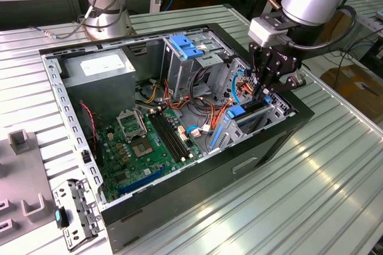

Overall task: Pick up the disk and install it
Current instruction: 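Insert the first disk wire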

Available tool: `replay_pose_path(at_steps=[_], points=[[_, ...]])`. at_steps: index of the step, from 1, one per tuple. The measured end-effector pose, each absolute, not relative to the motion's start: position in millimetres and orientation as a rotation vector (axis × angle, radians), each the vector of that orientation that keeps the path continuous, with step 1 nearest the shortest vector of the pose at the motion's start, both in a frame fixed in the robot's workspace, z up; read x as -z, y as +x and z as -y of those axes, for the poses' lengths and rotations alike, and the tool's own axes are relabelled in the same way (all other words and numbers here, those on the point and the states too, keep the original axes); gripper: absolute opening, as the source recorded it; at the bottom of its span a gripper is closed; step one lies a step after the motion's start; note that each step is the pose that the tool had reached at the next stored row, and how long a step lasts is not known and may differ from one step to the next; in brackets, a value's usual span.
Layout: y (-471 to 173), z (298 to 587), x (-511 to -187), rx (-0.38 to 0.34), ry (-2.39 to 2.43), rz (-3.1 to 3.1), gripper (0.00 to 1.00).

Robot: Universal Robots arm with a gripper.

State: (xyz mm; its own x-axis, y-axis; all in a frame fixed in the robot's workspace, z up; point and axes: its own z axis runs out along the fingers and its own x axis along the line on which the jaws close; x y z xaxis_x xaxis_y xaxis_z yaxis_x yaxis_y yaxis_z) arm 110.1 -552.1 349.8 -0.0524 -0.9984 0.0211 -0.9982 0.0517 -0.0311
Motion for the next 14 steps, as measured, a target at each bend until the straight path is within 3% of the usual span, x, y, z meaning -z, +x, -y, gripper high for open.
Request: replay_pose_path(at_steps=[14], points=[[110.1,552.1,-347.7,0.058,-2.161,-2.271,0.16]])
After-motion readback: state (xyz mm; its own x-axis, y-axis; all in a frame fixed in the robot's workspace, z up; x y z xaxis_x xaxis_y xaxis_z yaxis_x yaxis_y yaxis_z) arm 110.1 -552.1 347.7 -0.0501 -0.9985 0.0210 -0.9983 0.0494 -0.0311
